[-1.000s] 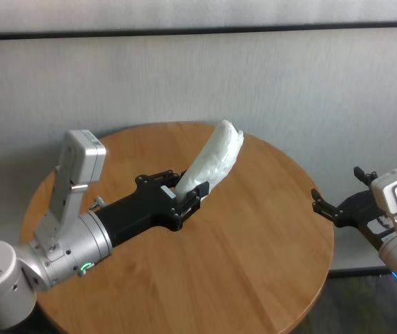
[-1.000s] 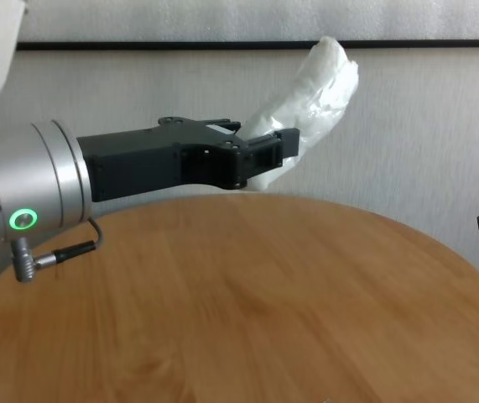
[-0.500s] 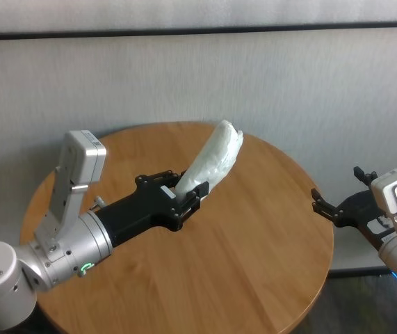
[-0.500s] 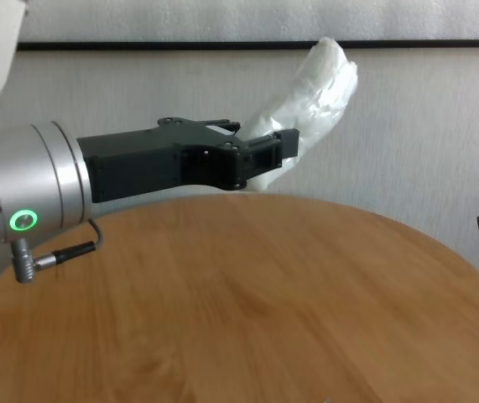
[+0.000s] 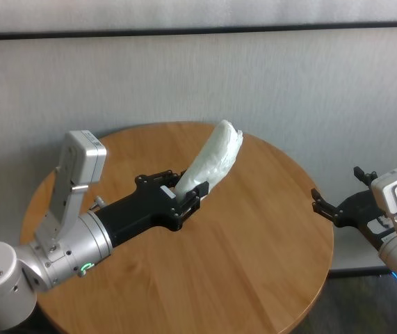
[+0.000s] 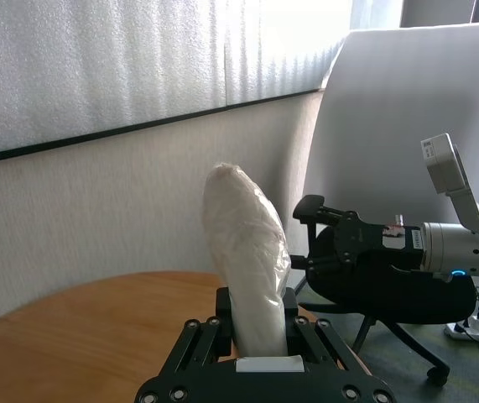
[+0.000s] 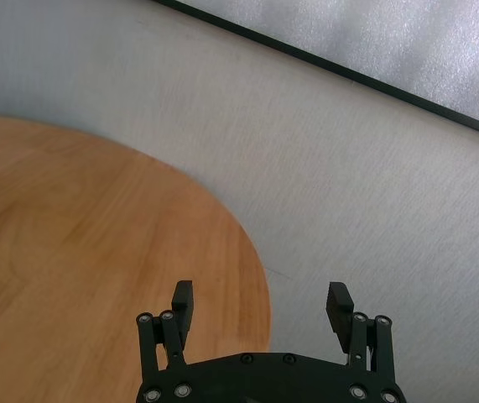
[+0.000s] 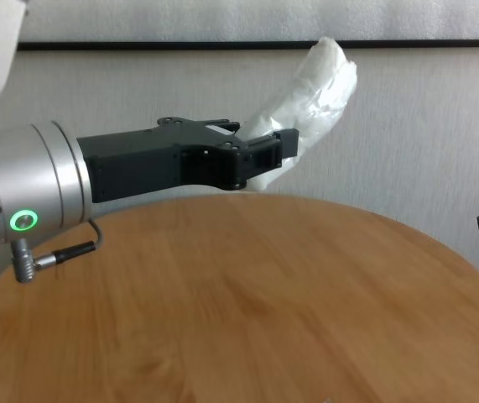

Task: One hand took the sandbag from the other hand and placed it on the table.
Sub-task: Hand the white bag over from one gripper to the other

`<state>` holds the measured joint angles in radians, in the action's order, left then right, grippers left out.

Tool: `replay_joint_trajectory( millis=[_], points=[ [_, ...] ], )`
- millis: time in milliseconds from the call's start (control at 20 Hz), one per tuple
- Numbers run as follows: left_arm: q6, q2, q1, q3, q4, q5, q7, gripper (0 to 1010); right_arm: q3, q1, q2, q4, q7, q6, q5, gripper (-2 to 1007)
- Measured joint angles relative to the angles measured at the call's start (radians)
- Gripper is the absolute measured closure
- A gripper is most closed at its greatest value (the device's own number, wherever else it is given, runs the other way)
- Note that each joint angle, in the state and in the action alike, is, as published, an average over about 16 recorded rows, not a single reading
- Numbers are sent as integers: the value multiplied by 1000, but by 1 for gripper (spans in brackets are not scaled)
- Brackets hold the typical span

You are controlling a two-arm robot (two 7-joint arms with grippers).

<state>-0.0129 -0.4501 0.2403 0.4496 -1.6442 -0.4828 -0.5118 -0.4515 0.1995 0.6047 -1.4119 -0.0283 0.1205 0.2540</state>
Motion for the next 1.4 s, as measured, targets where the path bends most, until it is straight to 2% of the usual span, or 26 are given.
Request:
replay_joint_trajectory(
  millis=[450,750,1000,1400],
  points=[
    [1,1,-1,-1,0,1,1,665,0,0,0,0,2,3,0,4],
    [1,1,-1,-1,0,2,1,665,6,0,-2,6,16,34,-3,4],
    [1,1,-1,-1,0,2,1,665,25,-8,0,3,53,71,19,4],
    [1,1,-1,-1,0,2,1,665,69,-36,7,-27,146,118,100,4]
  ],
)
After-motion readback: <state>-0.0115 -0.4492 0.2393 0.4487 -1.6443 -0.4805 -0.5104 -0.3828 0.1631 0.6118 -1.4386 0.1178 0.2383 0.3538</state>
